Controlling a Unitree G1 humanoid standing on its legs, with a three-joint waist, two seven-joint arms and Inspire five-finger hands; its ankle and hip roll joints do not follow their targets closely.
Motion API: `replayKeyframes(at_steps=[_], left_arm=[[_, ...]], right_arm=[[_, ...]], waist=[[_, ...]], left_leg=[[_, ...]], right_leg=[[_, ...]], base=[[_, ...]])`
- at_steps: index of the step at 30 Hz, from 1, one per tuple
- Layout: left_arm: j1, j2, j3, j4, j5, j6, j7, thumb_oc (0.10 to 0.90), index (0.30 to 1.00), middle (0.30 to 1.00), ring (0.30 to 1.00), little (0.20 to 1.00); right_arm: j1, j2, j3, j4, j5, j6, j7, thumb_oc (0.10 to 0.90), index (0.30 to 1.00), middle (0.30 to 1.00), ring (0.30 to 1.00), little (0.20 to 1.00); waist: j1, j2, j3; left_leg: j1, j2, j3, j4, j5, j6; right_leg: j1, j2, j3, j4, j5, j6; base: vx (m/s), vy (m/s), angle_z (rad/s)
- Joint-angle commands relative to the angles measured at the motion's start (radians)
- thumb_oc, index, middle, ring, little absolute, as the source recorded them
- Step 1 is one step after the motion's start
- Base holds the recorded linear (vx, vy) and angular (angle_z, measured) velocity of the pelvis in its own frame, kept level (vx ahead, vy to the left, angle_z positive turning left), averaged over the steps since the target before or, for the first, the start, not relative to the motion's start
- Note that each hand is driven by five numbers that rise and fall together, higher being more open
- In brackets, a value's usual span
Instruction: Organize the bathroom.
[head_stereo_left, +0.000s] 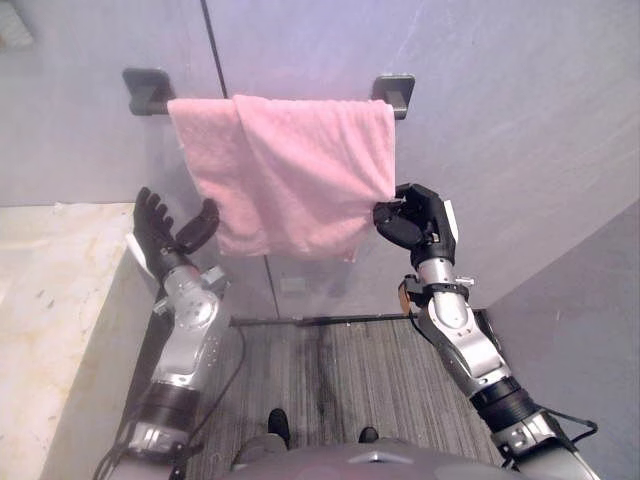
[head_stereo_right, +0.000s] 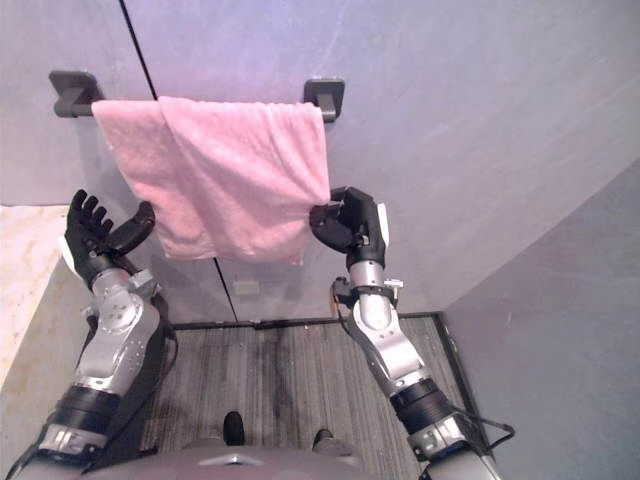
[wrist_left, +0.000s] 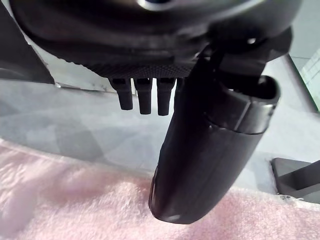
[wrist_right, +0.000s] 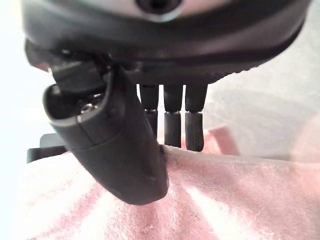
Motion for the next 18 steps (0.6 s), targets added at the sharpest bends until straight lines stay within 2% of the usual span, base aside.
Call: replayKeyframes(at_steps=[1,4,6,12,18], left_arm=[[-0.064,0.045,-0.013,-0.028,0.093,-0.102,0.007,0.800,0.900,0.900,0.900,0.900],[-0.063,0.045,-0.015,-0.037,0.091,-0.092,0.002,0.800,0.900,0.900,0.900,0.900],[-0.063,0.045,-0.014,-0.040,0.089,-0.086,-0.001,0.800,0.900,0.900,0.900,0.900],[-0.060,0.048,-0.012,-0.045,0.078,-0.082,-0.028,0.800,0.900,0.900,0.900,0.900],[-0.065,0.054,-0.028,-0.054,0.066,-0.077,-0.148,0.800,0.900,0.900,0.900,0.900]], right_arm=[[-0.078,-0.001,-0.035,-0.059,-0.032,-0.147,-0.015,0.400,0.300,0.300,0.300,0.300],[-0.085,-0.001,-0.033,-0.061,-0.018,-0.154,0.002,0.411,0.316,0.316,0.316,0.316],[-0.089,-0.003,-0.033,-0.064,-0.015,-0.153,0.010,0.800,0.900,0.900,0.900,0.900],[-0.107,-0.014,-0.031,-0.070,-0.022,-0.164,0.017,0.800,0.900,0.900,0.900,0.900],[-0.107,-0.018,-0.029,-0.068,-0.031,-0.164,0.026,0.800,0.900,0.900,0.900,0.900]], waist=[[0.013,0.040,-0.045],[0.017,0.042,-0.046],[0.018,0.041,-0.047],[0.025,0.038,-0.048],[0.024,0.039,-0.051]], left_leg=[[0.082,-0.040,0.060,-0.001,-0.117,0.047],[0.081,-0.041,0.058,-0.001,-0.116,0.046],[0.082,-0.041,0.056,-0.001,-0.117,0.046],[0.084,-0.041,0.052,-0.001,-0.118,0.044],[0.084,-0.042,0.056,-0.001,-0.118,0.046]], right_leg=[[-0.065,0.028,-0.016,0.167,-0.084,0.050],[-0.065,0.028,-0.018,0.169,-0.086,0.049],[-0.064,0.027,-0.020,0.169,-0.087,0.049],[-0.058,0.027,-0.026,0.168,-0.091,0.047],[-0.062,0.028,-0.023,0.171,-0.092,0.048]], base=[[0.00,0.000,0.00],[0.00,0.000,0.00],[0.00,0.000,0.00],[0.00,0.000,0.00],[0.00,0.000,0.00]])
